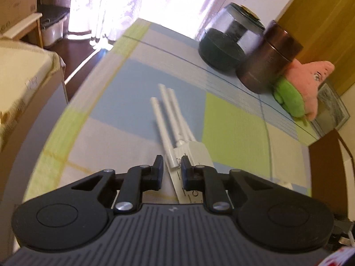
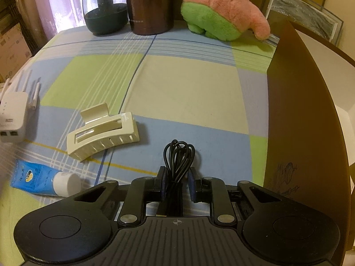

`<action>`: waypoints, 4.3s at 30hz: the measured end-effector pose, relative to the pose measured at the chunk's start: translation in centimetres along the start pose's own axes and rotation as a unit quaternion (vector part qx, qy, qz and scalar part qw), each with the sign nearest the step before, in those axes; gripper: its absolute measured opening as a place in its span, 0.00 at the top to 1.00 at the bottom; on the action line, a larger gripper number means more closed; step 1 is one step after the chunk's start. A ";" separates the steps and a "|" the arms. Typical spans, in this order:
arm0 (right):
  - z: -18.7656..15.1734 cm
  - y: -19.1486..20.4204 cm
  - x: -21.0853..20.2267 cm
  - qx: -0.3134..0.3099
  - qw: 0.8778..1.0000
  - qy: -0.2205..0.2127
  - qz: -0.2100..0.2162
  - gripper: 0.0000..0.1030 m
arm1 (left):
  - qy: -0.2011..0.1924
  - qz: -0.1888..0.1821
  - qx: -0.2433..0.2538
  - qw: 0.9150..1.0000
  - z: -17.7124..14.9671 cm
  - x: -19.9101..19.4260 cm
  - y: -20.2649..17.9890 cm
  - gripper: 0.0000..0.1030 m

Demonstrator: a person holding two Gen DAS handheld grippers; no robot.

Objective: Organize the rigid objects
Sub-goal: 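Close the left gripper on the white router while the right gripper holds the black cable, then lift the router and cable and carry both over the brown box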

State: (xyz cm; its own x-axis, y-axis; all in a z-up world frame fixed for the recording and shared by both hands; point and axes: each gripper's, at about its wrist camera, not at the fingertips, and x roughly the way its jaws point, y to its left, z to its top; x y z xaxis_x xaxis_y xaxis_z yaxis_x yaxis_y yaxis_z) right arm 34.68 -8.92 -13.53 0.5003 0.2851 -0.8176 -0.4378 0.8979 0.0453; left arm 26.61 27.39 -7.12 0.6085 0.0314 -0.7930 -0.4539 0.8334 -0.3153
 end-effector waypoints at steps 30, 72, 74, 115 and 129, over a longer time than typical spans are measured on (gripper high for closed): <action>-0.1 -1.9 -0.5 0.063 0.997 -0.012 0.041 0.81 | 0.000 0.188 0.173 0.967 -3.7 2.6 -10.4 0.52; -0.8 -0.4 -0.5 0.027 0.999 -0.025 0.010 0.90 | 0.030 0.129 0.215 0.968 -4.4 4.0 -6.9 0.49; -1.1 -0.3 -1.1 0.030 0.999 -0.030 0.014 0.90 | 0.027 0.127 0.215 0.968 -4.7 3.4 -7.0 0.49; -4.3 -4.8 -17.3 0.098 0.979 -0.167 0.056 0.90 | -0.054 -0.063 0.335 0.938 -10.3 -8.9 -23.9 0.49; -5.2 -13.2 -20.5 0.132 0.973 -0.188 0.004 0.90 | -0.044 -0.145 0.384 0.911 -14.1 -7.2 -36.0 0.49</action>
State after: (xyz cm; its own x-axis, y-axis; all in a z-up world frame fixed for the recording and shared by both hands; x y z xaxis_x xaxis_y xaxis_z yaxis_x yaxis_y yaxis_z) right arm 26.36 -28.34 -0.34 0.7571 0.3505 -0.5514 -0.2607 0.9359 0.2369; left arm 29.42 -10.60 2.59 0.6955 -0.2365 -0.6785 0.3040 0.9524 -0.0203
